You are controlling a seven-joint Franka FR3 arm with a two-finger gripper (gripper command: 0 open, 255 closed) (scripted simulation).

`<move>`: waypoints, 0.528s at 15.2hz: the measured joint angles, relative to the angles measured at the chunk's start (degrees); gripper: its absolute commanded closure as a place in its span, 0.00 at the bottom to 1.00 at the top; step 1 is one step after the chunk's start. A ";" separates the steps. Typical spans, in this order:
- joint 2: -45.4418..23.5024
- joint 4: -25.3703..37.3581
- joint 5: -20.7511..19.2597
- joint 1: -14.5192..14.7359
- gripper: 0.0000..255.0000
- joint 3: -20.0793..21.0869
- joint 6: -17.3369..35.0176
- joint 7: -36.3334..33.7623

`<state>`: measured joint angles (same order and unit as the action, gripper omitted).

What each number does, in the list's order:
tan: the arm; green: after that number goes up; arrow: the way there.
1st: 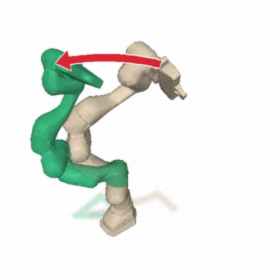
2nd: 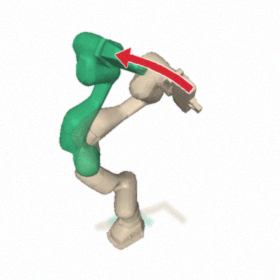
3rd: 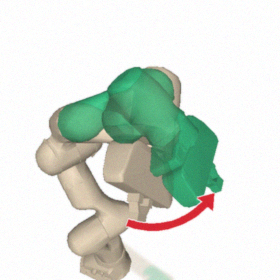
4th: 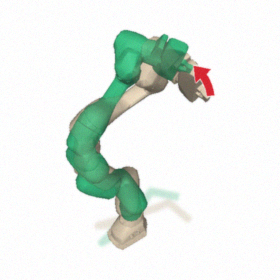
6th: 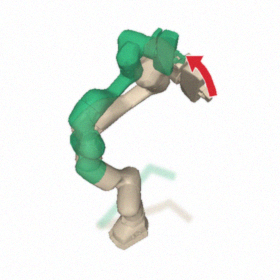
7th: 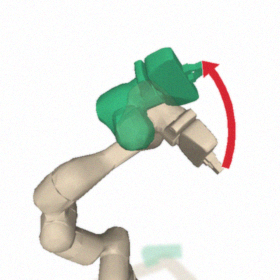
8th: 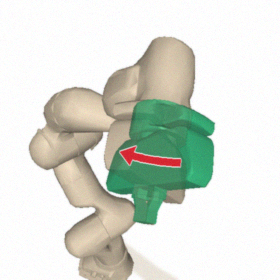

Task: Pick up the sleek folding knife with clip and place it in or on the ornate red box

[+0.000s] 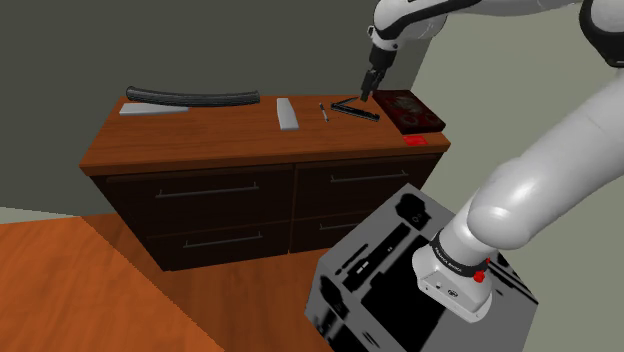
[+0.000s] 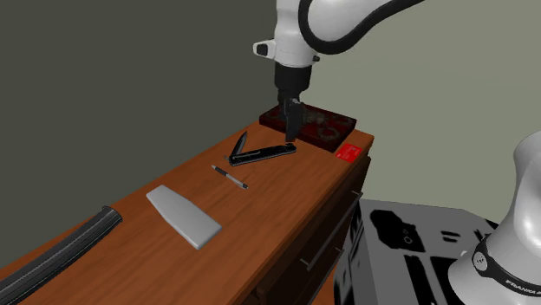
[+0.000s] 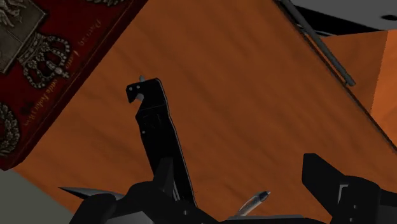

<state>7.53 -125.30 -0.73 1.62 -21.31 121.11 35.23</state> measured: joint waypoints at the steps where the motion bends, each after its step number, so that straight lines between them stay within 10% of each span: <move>1: -2.23 1.27 1.18 -0.07 0.00 -0.67 0.39 2.29; 8: -19.79 13.87 10.67 -2.86 0.00 -2.19 0.55 17.70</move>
<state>-12.26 -111.43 9.94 -1.24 -23.50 121.66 52.93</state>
